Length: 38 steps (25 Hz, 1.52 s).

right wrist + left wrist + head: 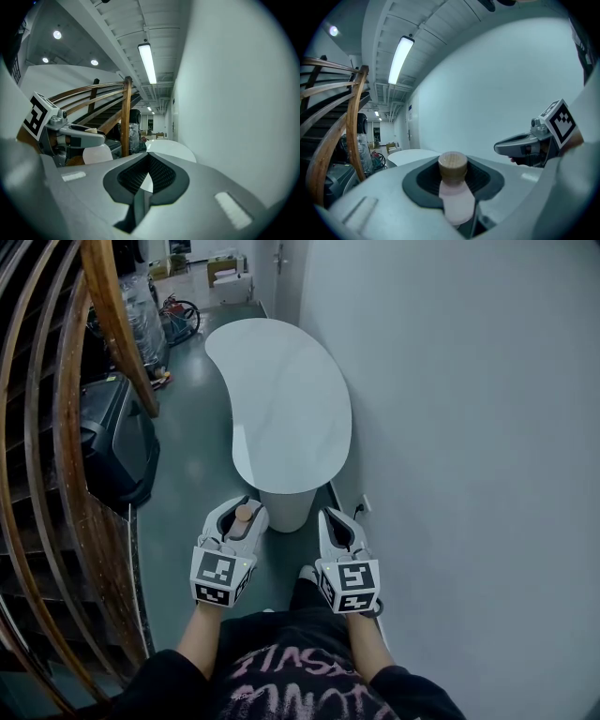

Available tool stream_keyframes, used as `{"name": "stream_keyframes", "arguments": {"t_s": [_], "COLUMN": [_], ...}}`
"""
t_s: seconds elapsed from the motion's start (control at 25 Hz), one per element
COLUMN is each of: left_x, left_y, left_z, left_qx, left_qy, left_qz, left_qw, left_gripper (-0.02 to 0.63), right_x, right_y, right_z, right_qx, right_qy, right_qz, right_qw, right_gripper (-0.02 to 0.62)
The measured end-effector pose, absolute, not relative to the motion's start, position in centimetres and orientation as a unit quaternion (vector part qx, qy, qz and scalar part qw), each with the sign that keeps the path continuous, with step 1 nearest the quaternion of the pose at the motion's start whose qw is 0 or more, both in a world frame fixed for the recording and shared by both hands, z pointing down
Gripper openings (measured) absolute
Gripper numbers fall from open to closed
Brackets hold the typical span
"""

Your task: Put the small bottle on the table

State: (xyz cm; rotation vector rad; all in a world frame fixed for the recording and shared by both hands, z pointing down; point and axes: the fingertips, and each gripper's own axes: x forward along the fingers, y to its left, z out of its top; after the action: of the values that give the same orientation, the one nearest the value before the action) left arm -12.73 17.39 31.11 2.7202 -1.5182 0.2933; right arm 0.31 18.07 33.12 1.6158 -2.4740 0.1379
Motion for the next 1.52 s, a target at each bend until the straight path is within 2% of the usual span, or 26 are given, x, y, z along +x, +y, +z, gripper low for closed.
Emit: {"name": "stream_keyframes", "arguments": {"t_s": [1.52], "left_x": [-12.5], "left_y": [8.6], "left_z": [33.3], "left_qx": [0.861], "left_qy": [-0.496], "left_qz": [0.115], "left_qw": [0.013], "left_gripper": [0.13], "right_x": [1.2], "right_y": [8.4], "right_z": [35.3], "right_qx": [0.54], "right_qy": [-0.835], "right_qz": [0.065], "right_qw": [0.078], "right_gripper": [0.009]}}
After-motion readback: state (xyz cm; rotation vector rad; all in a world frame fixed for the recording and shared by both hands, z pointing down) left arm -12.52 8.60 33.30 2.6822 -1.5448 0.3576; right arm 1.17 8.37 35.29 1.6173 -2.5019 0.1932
